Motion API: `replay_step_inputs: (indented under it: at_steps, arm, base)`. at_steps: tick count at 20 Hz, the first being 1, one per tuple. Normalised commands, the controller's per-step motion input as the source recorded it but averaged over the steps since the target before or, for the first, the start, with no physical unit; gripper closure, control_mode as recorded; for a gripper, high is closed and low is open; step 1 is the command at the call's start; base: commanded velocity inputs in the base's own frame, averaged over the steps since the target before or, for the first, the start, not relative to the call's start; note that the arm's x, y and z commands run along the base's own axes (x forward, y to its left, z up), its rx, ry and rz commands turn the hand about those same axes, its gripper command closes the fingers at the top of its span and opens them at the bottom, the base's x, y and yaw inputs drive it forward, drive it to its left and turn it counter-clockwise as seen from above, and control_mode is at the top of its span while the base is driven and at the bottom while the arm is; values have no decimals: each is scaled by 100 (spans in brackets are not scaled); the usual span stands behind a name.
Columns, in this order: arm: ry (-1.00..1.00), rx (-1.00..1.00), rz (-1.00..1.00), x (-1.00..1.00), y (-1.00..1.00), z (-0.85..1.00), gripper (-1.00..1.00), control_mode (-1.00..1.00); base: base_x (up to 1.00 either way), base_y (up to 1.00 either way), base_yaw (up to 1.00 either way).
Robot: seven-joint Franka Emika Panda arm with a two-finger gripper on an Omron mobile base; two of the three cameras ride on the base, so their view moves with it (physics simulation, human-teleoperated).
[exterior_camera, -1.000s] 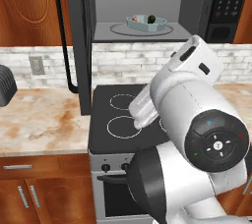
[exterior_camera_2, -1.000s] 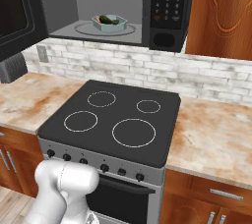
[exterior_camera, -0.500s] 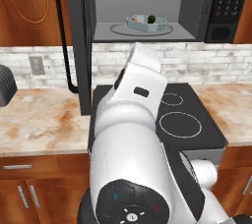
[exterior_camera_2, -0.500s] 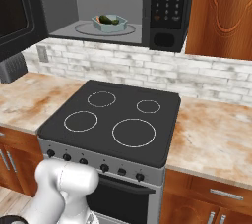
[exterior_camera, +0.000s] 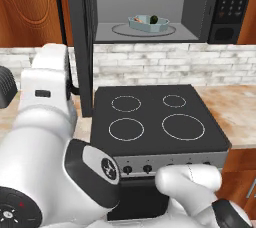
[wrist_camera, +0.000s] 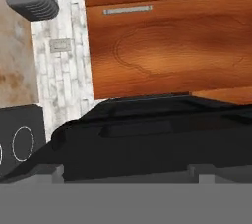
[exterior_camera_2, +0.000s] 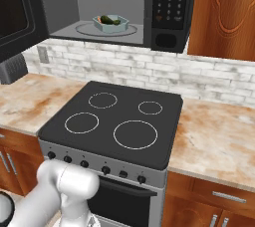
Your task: Place the tupperware containing the shrimp and squash meal in the microwave. Close the microwave door and press the start button to reheat the meal.
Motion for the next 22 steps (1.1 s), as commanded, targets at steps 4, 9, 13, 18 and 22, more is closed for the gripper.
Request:
replay_step_inputs:
  at_steps: [4,9,13,18,22]
  arm:
    - [7,-15,-13,68,25,0,-100,-100]
    - [13,-16,-17,84,8,0,-100,-100]
    - [14,-20,-20,76,13,0,-100,-100]
    - [2,-12,-35,7,-28,0,-100,-100]
    - [0,0,-33,0,-93,0,-100,-100]
  base:
    - [0,0,0]
    - [0,0,0]
    - [0,0,0]
    - [0,0,0]
    - [0,0,0]
